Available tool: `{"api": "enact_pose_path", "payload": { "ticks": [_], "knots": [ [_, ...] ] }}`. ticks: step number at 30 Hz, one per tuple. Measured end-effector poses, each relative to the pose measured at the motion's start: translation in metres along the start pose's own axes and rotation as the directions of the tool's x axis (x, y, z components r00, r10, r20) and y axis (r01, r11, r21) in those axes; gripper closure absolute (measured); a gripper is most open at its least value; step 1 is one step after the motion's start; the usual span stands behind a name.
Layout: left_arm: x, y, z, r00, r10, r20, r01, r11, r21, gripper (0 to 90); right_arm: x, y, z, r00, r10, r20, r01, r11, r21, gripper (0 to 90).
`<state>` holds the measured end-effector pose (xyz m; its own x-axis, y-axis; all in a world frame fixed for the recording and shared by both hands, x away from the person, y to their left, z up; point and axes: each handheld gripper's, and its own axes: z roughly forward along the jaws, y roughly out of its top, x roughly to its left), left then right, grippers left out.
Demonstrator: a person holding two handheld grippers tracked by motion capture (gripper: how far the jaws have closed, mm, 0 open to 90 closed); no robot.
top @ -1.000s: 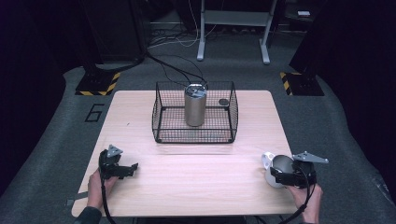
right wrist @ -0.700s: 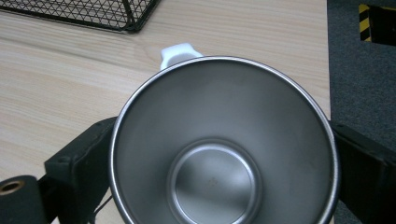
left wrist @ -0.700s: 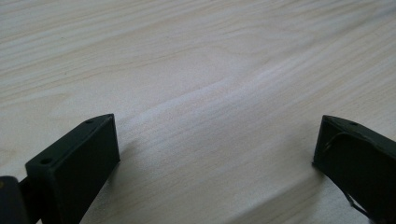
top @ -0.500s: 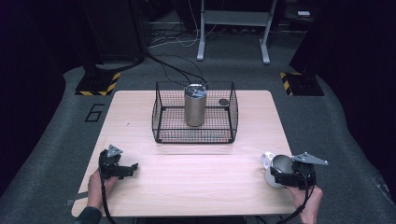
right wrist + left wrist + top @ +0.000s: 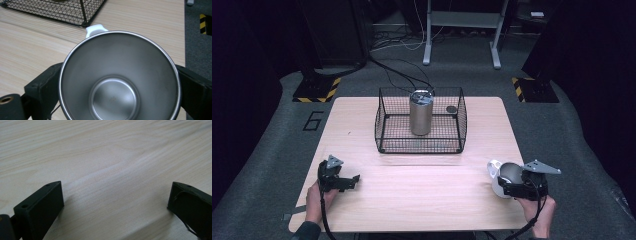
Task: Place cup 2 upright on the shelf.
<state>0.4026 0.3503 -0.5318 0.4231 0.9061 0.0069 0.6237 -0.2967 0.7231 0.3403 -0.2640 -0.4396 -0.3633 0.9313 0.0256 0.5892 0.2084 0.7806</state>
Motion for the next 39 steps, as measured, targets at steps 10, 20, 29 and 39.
{"api": "enact_pose_path", "payload": {
  "ticks": [10, 20, 29, 39],
  "knots": [
    [0.0, 0.0, 0.0, 1.0, 0.003, 0.0, -0.003, 1.0, 0.002, 0.0, 0.014, 0.015, 0.004, 0.9974, -0.053, -0.049, 0.053, 0.999, -0.001, 5.6],
    [0.0, 0.0, 0.0, 1.0, 0.003, 0.001, -0.003, 1.0, 0.003, 0.0, 0.025, 0.029, 0.008, 0.9922, -0.078, -0.097, 0.077, 0.997, -0.015, 5.7],
    [0.0, 0.0, 0.0, 1.0, 0.003, 0.001, -0.003, 1.0, 0.002, 0.0, 0.035, 0.044, 0.012, 0.9842, -0.12, -0.131, 0.116, 0.993, -0.033, 5.7],
    [0.0, 0.0, 0.0, 1.0, 0.003, 0.001, -0.003, 1.0, 0.002, 0.0, 0.049, 0.065, 0.017, 0.9682, -0.168, -0.185, 0.164, 0.986, -0.038, 5.7]
  ]
}}
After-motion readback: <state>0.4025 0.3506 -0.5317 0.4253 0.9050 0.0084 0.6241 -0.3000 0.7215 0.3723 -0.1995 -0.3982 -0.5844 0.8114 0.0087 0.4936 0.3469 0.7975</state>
